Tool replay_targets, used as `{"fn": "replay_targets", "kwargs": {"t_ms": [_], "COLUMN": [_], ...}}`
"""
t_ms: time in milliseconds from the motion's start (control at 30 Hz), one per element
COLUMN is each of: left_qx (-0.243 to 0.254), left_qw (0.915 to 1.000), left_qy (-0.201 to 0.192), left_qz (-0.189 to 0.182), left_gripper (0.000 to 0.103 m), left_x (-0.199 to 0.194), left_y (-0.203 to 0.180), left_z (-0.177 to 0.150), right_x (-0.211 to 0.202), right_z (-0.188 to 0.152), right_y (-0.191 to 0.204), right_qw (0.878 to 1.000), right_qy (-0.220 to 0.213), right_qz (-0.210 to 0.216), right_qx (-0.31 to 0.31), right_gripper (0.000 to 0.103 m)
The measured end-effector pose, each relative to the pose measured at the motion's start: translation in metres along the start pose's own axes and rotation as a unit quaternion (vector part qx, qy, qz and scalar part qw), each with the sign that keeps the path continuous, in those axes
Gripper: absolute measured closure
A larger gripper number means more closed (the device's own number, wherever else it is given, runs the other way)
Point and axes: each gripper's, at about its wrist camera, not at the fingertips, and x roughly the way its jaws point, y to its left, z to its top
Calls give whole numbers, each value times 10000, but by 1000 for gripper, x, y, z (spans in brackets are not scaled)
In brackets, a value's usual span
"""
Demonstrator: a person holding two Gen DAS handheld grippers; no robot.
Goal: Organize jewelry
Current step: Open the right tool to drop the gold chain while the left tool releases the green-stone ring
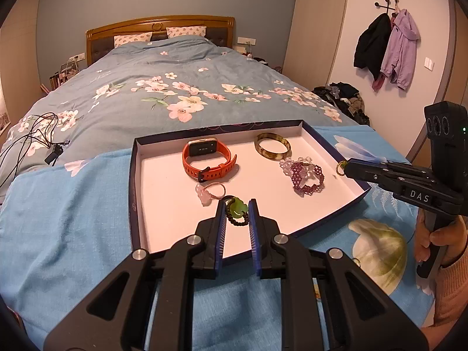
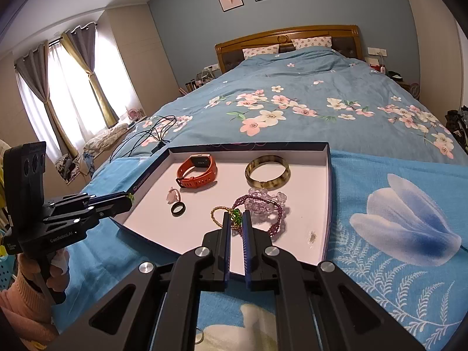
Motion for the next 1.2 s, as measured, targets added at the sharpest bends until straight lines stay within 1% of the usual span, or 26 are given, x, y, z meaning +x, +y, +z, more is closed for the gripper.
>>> {"fn": "replay_targets", "kwargs": {"t_ms": [433,1200], "left_qx": [-25,-208], "left_qw": [9999,9985], "left_qy": [101,476], "left_qz": [81,146], "left_gripper": [87,87], "left_x": [16,52], "left_y": [1,10], "left_z": [3,4], "right_x": [6,35], "right_z": [3,7], "right_y": [-1,-3], "right_qw": [10000,9987], "right_qy": [54,401], "right_qz": [-41,-322], "right_qx": [-14,-12], "right_gripper": [97,97]}}
